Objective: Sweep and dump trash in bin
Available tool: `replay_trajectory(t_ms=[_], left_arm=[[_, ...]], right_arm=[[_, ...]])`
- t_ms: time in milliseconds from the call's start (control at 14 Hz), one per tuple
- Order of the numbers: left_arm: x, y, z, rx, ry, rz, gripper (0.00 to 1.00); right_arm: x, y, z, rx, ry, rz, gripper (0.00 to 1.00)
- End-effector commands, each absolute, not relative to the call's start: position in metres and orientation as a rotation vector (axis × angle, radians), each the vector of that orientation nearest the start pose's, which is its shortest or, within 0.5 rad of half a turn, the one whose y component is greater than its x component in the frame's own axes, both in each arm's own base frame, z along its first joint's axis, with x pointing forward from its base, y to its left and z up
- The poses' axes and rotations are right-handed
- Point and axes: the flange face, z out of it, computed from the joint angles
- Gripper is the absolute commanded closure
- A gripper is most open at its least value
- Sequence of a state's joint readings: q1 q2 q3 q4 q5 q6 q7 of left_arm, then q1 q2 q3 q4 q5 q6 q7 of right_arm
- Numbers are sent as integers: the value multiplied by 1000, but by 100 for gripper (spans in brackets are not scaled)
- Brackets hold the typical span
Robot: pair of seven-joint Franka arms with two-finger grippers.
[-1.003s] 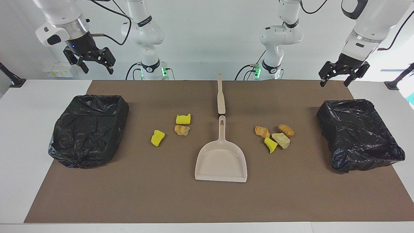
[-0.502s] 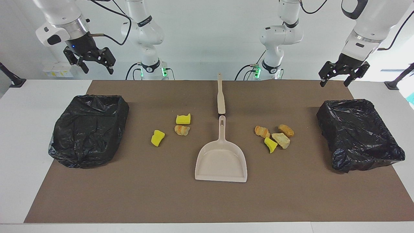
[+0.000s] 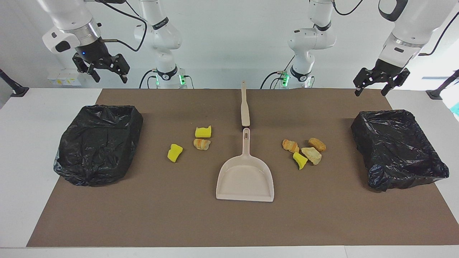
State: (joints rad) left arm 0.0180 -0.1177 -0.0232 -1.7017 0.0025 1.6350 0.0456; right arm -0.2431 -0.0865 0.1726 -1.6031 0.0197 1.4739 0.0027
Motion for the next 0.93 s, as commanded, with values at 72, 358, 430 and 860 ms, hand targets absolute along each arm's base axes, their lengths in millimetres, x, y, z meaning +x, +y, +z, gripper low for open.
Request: replay_trajectory(t_ms=[72,358,430,860], left_arm=[[520,-2,635,-3123,87,-67,0],[520,-2,635,-3123,87,-67,0],[520,-2,635,-3123,87,-67,0],[508,-18,631,-3128,129,29,0]], right_arm=[[510,-22,642,-3133,104,34,0],[507,-15,641,-3179,-27,84,0],[504,-15,643,-3182,-25,113,0],[512,11,641,-3169,-144,181,0]])
